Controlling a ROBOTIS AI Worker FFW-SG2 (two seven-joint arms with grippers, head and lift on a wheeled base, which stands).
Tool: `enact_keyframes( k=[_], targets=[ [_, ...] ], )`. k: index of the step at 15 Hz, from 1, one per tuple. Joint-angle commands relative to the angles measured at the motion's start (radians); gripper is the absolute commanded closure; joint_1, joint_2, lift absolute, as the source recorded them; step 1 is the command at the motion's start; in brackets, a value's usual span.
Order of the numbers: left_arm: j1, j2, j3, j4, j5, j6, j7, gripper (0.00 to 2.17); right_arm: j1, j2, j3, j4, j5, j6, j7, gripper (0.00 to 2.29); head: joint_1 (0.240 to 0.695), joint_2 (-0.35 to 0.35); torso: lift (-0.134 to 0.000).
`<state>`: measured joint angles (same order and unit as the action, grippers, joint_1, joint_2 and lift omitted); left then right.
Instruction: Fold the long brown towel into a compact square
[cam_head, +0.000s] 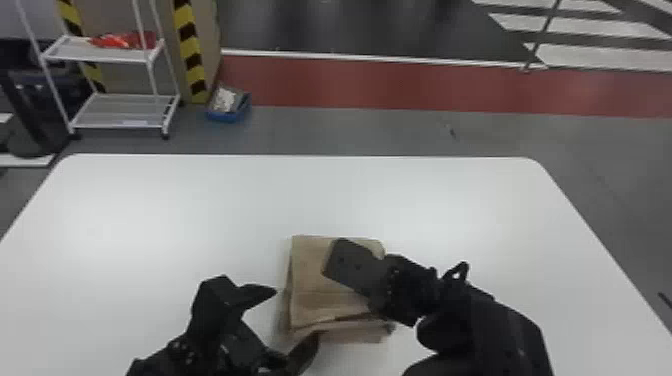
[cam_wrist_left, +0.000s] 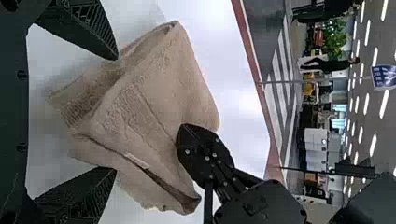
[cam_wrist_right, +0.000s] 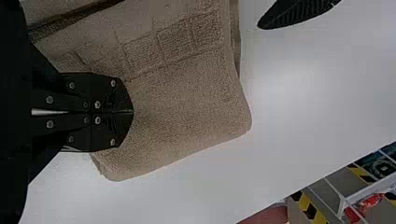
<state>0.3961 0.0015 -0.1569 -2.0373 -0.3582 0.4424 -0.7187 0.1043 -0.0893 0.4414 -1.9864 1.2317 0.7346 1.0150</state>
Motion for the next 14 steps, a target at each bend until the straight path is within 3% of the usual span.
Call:
enact_keyframes(
  k=[1, 9, 11, 14],
  targets=[
    [0.003, -0.004, 0.046, -0.015, 0.027, 0.017, -0.011, 0.07, -0.003, 0.002, -0.003, 0.011, 0.0, -0.002, -0.003, 2.02, 0.695, -0.085, -0.125],
    [-0.005, -0.004, 0.125, -0.041, 0.068, 0.072, -0.018, 0.07, -0.006, 0.029, -0.032, -0.002, -0.047, 0.016, -0.018, 2.02, 0.695, -0.024, -0.125],
    [-0.005, -0.004, 0.143, -0.052, 0.107, 0.088, 0.005, 0.08, -0.008, 0.037, -0.039, -0.012, -0.067, 0.023, -0.049, 2.02, 0.695, -0.007, -0.125],
    [-0.003, -0.004, 0.128, -0.06, 0.176, 0.082, 0.061, 0.08, -0.034, 0.074, -0.066, -0.012, -0.08, 0.029, -0.121, 2.02, 0.695, 0.016, -0.125]
  ],
)
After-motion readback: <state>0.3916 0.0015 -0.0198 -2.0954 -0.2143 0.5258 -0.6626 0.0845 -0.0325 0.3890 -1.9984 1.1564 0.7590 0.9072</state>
